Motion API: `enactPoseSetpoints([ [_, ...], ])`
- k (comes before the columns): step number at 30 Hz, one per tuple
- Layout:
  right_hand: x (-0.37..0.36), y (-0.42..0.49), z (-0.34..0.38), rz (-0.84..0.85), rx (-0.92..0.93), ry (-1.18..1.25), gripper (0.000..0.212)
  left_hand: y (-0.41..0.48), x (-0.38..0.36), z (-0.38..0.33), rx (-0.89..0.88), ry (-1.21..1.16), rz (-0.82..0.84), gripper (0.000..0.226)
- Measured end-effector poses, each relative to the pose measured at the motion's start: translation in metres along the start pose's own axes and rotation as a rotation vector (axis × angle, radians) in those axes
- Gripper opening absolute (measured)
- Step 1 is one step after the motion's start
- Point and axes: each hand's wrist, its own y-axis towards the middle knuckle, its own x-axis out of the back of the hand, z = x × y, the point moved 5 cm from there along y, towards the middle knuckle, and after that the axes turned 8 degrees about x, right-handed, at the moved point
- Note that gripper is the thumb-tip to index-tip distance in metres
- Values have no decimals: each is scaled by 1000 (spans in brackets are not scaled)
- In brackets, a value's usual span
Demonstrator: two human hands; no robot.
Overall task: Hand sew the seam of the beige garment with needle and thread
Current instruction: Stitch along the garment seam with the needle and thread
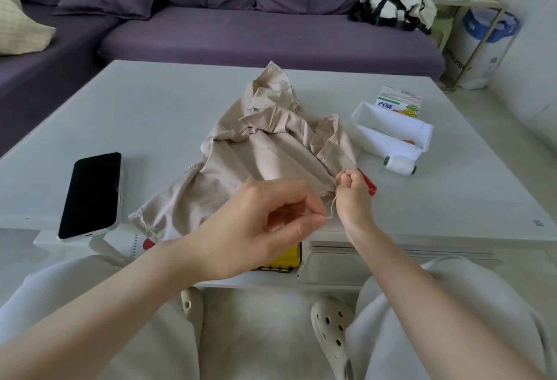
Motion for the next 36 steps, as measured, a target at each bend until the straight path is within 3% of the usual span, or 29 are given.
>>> enactPoseSetpoints([
  [7, 9, -13, 20, -110, 196, -54, 20, 18, 23, 50, 129, 257, -222, 14],
  [10, 2, -25, 32, -19, 316, -1, 20, 32, 42, 73, 197, 362, -374, 14],
  [13, -13, -40, 37, 169, 403, -25, 19, 38, 63, 103, 389, 496, -477, 9],
  [16, -27, -48, 39, 407, 408, -28, 7, 31, 66, 118, 504, 602, -399, 24],
  [19, -38, -52, 33, 551, 362, -97, 23, 16, 52, 115, 496, 632, -365, 24],
  [24, -39, -44, 27, 485, 410, -286, 5, 2, 7, 116, 306, 615, -60, 22],
  [26, -33, -38, 25, 452, 391, -343, 8, -1, -6, 121, 259, 692, 27, 21],
  [36, -18, -2, 17, 544, 328, -505, 12, 1, 39, 159, 209, 880, 69, 14],
])
